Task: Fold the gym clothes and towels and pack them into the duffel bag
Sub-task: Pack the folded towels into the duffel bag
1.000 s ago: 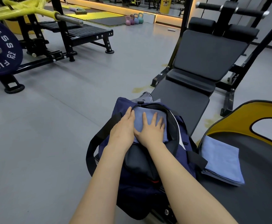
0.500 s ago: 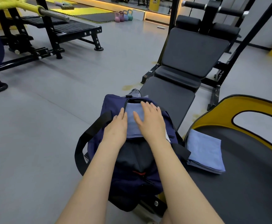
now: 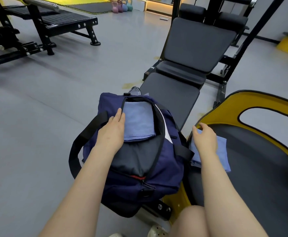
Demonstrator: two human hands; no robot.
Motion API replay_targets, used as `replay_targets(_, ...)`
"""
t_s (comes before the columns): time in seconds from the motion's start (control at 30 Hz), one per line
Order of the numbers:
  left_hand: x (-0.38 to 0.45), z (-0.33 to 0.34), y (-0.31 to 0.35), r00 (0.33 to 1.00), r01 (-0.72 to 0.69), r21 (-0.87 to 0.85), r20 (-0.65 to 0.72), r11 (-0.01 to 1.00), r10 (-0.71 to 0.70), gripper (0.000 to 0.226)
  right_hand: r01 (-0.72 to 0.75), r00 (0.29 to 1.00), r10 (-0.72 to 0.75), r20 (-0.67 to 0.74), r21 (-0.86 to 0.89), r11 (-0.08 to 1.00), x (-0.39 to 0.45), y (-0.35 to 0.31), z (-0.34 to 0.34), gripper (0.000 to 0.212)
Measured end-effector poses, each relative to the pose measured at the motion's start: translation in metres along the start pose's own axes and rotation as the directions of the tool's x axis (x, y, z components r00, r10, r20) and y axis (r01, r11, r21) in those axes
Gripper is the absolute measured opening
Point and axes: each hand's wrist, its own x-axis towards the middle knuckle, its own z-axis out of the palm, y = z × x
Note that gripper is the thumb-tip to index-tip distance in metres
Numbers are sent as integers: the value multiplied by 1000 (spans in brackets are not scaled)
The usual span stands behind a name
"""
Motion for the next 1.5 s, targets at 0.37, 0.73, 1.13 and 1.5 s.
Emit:
replay_targets(0.37,4,-1,1,1000,11,54,-17,998,-10,78,-112,954,204,221,-366,924,8,43,20,62)
replay_targets(0.73,5,-2,4,1000,18,91,0,996,-18,67,-175,969,220,116,-313,933,16,41,18,34)
replay_targets(1.13,6,0,5,999,33,79,12,996,-34,57,21,993,-19,117,-13,1000,14,41,8,42)
replay_targets(1.5,6,-1,4,999,44,57,19,997,-45,56,-205,977,203,70,21,979,20,77,28,51)
